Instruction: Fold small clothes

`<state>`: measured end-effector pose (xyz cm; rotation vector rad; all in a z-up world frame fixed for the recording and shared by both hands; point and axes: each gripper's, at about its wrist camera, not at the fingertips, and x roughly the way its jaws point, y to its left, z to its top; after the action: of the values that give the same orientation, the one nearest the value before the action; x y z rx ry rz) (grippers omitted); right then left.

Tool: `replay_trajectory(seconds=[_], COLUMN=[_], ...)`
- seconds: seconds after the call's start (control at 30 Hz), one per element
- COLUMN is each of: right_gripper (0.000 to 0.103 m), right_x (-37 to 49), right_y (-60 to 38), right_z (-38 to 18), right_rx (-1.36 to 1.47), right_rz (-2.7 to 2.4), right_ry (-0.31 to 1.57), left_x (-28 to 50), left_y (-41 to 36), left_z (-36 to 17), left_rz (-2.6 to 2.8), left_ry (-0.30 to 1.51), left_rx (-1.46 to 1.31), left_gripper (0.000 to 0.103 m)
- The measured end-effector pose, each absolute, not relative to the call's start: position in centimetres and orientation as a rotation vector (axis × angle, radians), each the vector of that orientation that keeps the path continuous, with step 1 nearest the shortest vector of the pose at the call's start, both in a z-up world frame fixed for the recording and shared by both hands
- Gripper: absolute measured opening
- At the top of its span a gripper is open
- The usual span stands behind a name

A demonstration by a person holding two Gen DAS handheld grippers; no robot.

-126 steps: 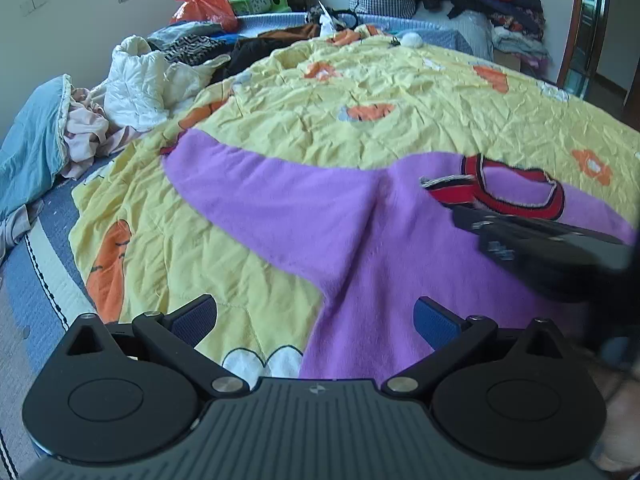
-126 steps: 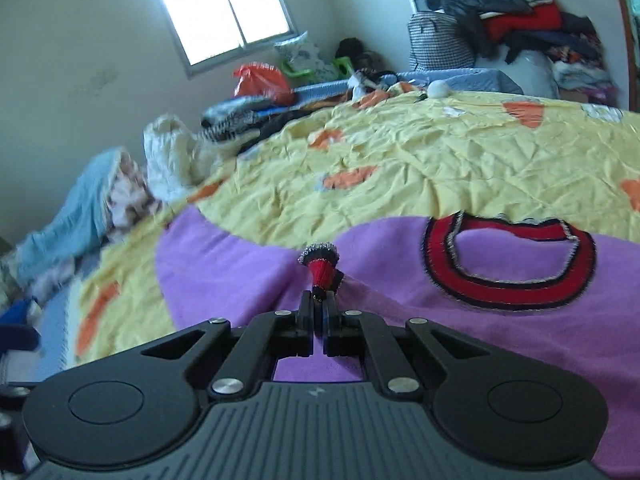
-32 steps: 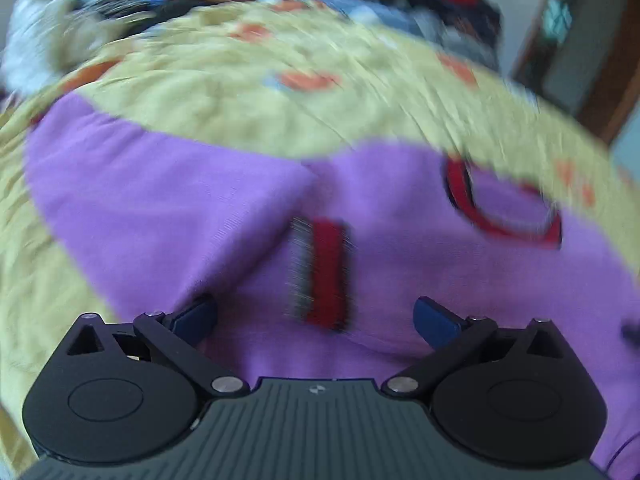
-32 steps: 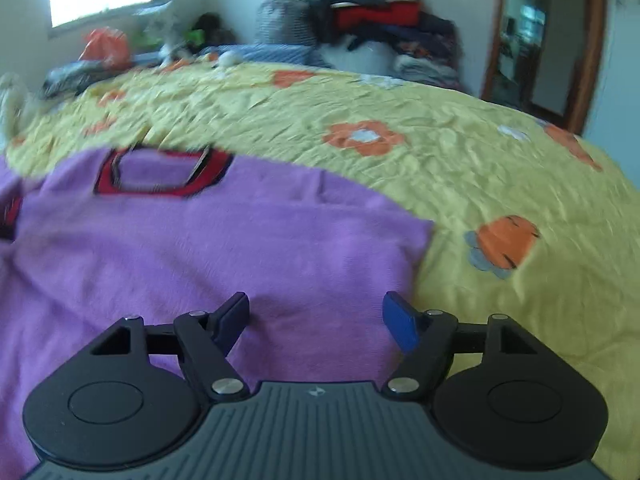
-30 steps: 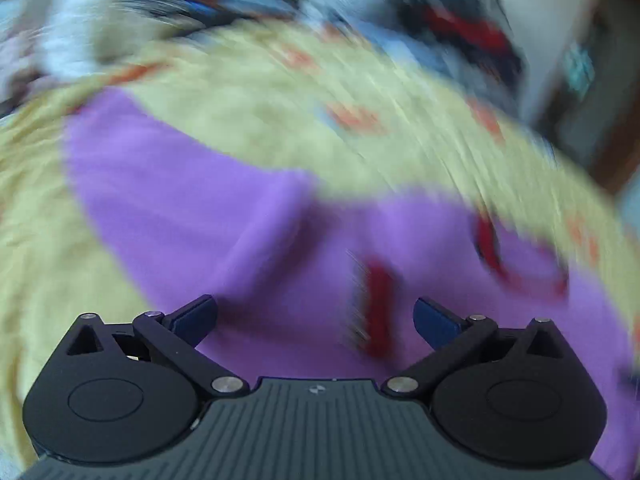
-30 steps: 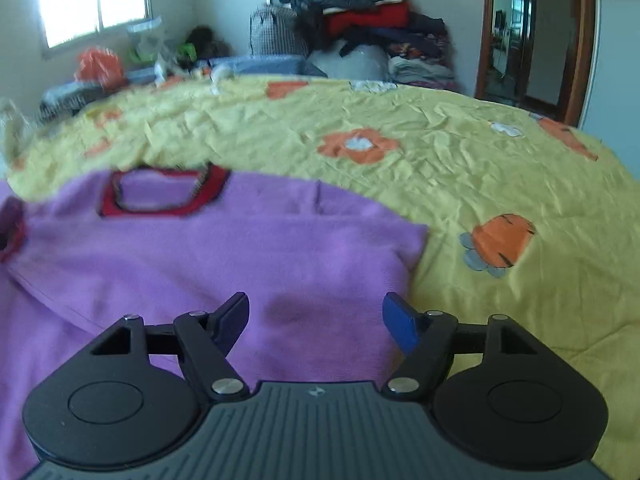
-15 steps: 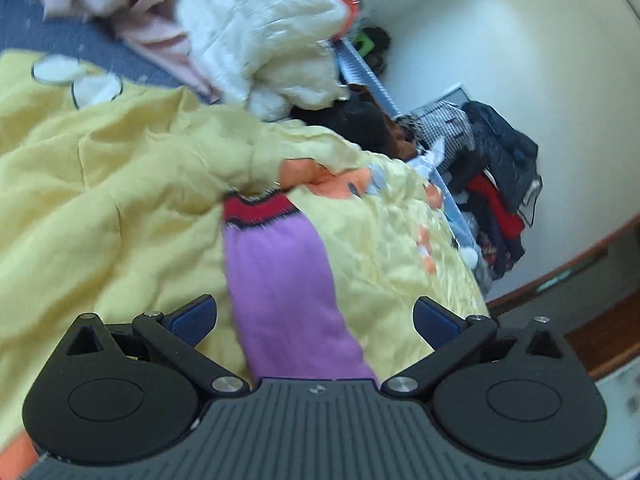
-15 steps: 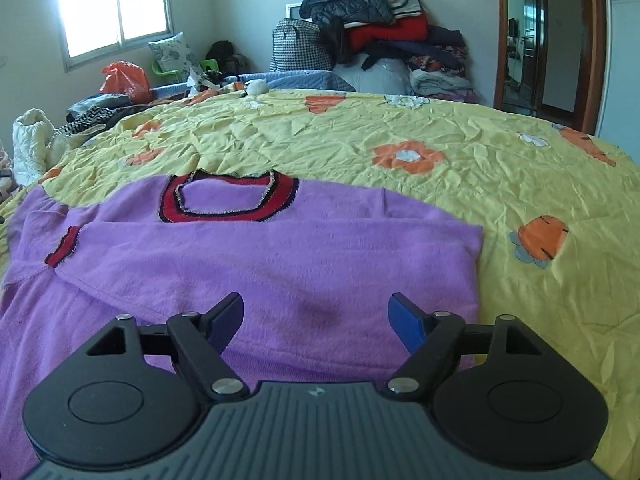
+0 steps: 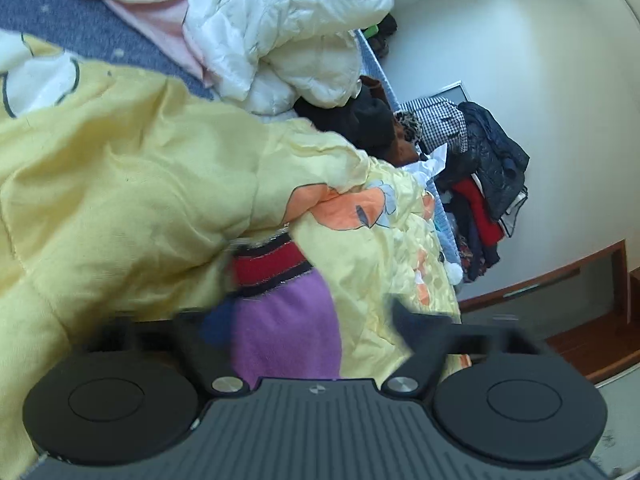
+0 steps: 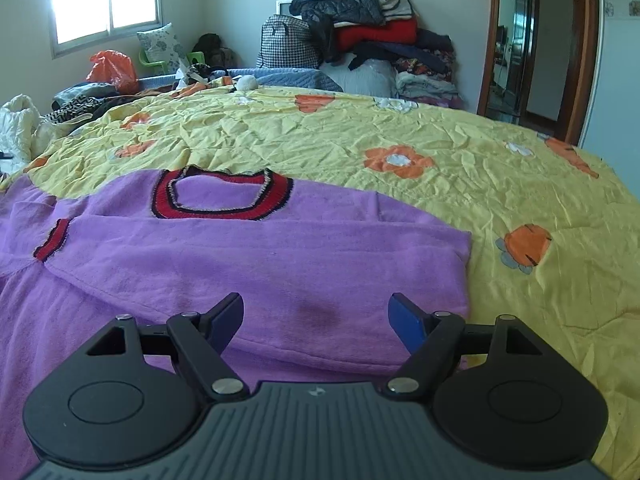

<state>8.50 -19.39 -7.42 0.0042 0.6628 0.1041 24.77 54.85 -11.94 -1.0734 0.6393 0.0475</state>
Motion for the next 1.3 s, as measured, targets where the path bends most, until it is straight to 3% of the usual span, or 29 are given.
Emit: replay_trajectory(seconds=[0.07, 0.23, 0.5, 1.0, 1.13, 1.3], right_gripper=[0.08, 0.08, 0.08, 0.081, 0.082, 0.086], right_x=[8.5, 8.4, 7.5, 7.7, 8.0, 7.3], right_y=[-19.0, -18.4, -18.5, -18.8, -18.8, -20.5], right_z=[-7.3, -6.5, -5.9, -7.5, -8.5, -8.9], right_rx=[0.001, 0.007, 0.032, 0.149, 0.16, 0.236], right_rz=[0.099, 0.093, 0.14, 0.226, 0.209, 0.189], right_ry=[0.661, 0.641, 0.61, 0.666, 0.717, 0.721], left_x=[25.0, 22.9, 14.2, -1.1, -1.1, 4.4], left_y=[55.2, 55.8, 56.3, 55.4, 52.0, 42.2], left_z=[-12.9, -12.9, -7.5, -0.9, 2.5, 7.4], left_rz=[0.06, 0.06, 0.182, 0.381, 0.314, 0.102], left_ry=[0.685, 0.579, 0.342, 0.109, 0.072, 0.109], left_rx=[-1.078, -1.106, -1.051, -0.966, -0.891, -0.737], left_gripper=[0.006, 0.004, 0.002, 0.002, 0.002, 0.002])
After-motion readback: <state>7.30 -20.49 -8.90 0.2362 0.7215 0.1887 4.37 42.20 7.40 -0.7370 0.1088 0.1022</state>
